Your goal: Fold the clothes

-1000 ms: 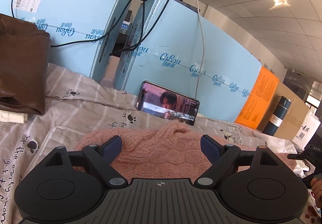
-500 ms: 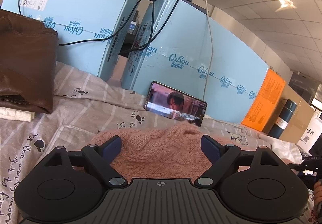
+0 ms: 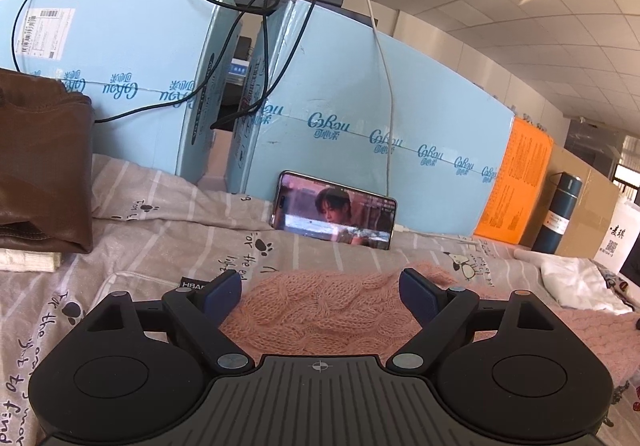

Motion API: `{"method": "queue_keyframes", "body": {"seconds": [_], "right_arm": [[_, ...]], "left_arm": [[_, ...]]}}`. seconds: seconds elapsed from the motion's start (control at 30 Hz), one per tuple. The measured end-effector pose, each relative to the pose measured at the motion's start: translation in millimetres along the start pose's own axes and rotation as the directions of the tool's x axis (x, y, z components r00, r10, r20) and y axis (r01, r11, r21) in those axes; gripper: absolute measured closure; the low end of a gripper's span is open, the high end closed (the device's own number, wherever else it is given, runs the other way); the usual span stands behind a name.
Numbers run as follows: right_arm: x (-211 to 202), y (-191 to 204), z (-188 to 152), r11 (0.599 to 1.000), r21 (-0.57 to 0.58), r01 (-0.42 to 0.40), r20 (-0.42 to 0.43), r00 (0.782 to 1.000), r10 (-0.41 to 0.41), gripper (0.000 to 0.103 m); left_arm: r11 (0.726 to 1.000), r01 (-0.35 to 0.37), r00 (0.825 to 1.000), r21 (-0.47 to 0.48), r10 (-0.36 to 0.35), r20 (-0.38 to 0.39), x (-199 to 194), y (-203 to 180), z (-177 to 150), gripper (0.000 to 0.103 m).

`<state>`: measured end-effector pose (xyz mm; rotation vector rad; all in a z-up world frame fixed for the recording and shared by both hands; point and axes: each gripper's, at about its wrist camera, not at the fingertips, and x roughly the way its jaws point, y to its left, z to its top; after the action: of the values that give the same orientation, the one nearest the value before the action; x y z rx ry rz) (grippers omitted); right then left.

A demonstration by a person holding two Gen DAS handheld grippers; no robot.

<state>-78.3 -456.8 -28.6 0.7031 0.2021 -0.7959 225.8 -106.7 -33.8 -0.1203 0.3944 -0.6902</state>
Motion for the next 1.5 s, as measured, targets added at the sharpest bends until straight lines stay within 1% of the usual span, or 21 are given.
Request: {"method": "queue_keyframes", "body": {"seconds": [0.1,0.13,0.23,0.3,0.43,0.47,0.57,0.6,0.63,0.67,0.73,0.8,0.87,0.9,1.03,1.1,1.17,1.27,1.33,1.43,1.5], "right_arm": [[11.5,-21.8,-7.3,0.995,0.089,0.037,-0.044,0.998,-0.033,0.076],[14.3,-28.8,-8.6,0.991,0.124,0.044,-0.053,0.998,-0.038,0.068],[15.2,-46.2,-4.6,0.976,0.214,0.024,-0.061,0.998,-0.011,0.063],[17.1,-49.8,-2.4,0.975,0.223,0.022,-0.059,0.998,-0.009,0.059],[21.5,-53.4,-0.9,0.974,0.224,0.027,-0.041,0.999,-0.018,0.059],[22.6,-54.3,-0.8,0.974,0.224,0.025,-0.037,0.999,-0.017,0.059],[24.6,-55.6,-0.3,0.978,0.21,0.019,-0.03,0.999,-0.013,0.059],[24.8,-55.2,-0.5,0.98,0.197,0.018,-0.028,1.0,-0.013,0.059],[25.0,-54.8,-0.6,0.983,0.184,0.018,-0.026,1.0,-0.013,0.06],[25.3,-54.3,-0.8,0.985,0.173,0.018,-0.025,1.0,-0.014,0.06],[26.2,-53.0,-0.9,0.987,0.157,0.025,-0.02,1.0,-0.022,0.062],[27.6,-50.8,-0.7,0.99,0.139,0.037,-0.015,0.999,-0.035,0.066],[28.3,-46.9,0.1,0.992,0.113,0.049,-0.002,0.999,-0.049,0.08],[27.1,-42.6,0.3,0.995,0.088,0.053,0.014,0.998,-0.054,0.081],[13.3,-2.1,-3.1,0.989,-0.122,0.089,0.142,0.987,-0.071,0.086],[6.9,23.1,-8.8,0.973,-0.218,0.074,0.173,0.984,-0.036,0.087],[2.3,44.8,-15.6,0.958,-0.285,0.037,0.179,0.984,0.015,0.088],[0.8,77.9,-29.7,0.925,-0.38,-0.031,0.148,0.984,0.094,0.088],[2.4,100.6,-42.7,0.885,-0.462,-0.056,0.121,0.985,0.126,0.088],[5.6,128.6,-63.0,0.811,-0.578,-0.085,0.078,0.984,0.158,0.088],[10.1,139.9,-74.5,0.776,-0.615,-0.138,0.007,0.984,0.181,0.086]], "left_arm": [[0.998,-0.01,1.0,0.062,0.009,0.009,-1.7,-9.7,0.3,0.015],[0.994,-0.004,1.0,0.109,0.003,0.009,-2.7,-17.4,1.0,0.015],[0.967,0.033,0.999,0.251,-0.032,-0.008,-3.2,-43.6,4.7,0.015],[0.945,0.066,0.998,0.319,-0.06,-0.03,2.1,-62.3,8.1,0.015],[0.927,0.121,0.991,0.354,-0.09,-0.102,33.8,-91.4,13.0,0.015],[0.919,0.115,0.988,0.376,-0.068,-0.136,48.1,-98.3,10.7,0.015],[0.88,0.053,0.977,0.473,0.052,-0.207,83.7,-111.7,-2.7,0.014],[0.865,0.051,0.974,0.499,0.068,-0.217,90.5,-113.3,-8.5,0.013],[0.859,0.048,0.971,0.51,0.08,-0.225,95.5,-113.8,-12.2,0.012],[0.869,0.041,0.97,0.492,0.084,-0.228,96.5,-111.8,-11.3,0.008],[0.888,0.047,0.971,0.457,0.067,-0.231,90.7,-106.3,-5.8,0.008],[0.912,0.058,0.975,0.407,0.036,-0.22,77.5,-98.8,1.4,0.008],[0.939,0.071,0.98,0.336,-0.002,-0.201,60.4,-87.9,9.3,0.007],[0.95,0.068,0.983,0.306,-0.011,-0.184,51.6,-80.3,12.0,0.006],[0.976,0.033,0.991,0.216,-0.004,-0.135,26.5,-47.8,14.1,0.003],[0.989,0.017,0.992,0.149,0.002,-0.128,20.8,-30.6,11.4,0.003],[0.998,0.017,0.991,0.066,-0.008,-0.134,19.5,-16.7,9.1,0.003],[0.999,0.038,0.991,0.002,-0.038,-0.131,16.9,-9.1,10.2,0.003],[0.999,0.051,0.992,-0.012,-0.052,-0.118,13.3,-7.2,10.2,0.003],[0.998,0.052,0.993,-0.031,-0.055,-0.104,8.2,-4.2,9.9,0.003],[0.998,0.051,0.994,-0.046,-0.055,-0.093,5.3,-1.2,10.3,0.003]]}}
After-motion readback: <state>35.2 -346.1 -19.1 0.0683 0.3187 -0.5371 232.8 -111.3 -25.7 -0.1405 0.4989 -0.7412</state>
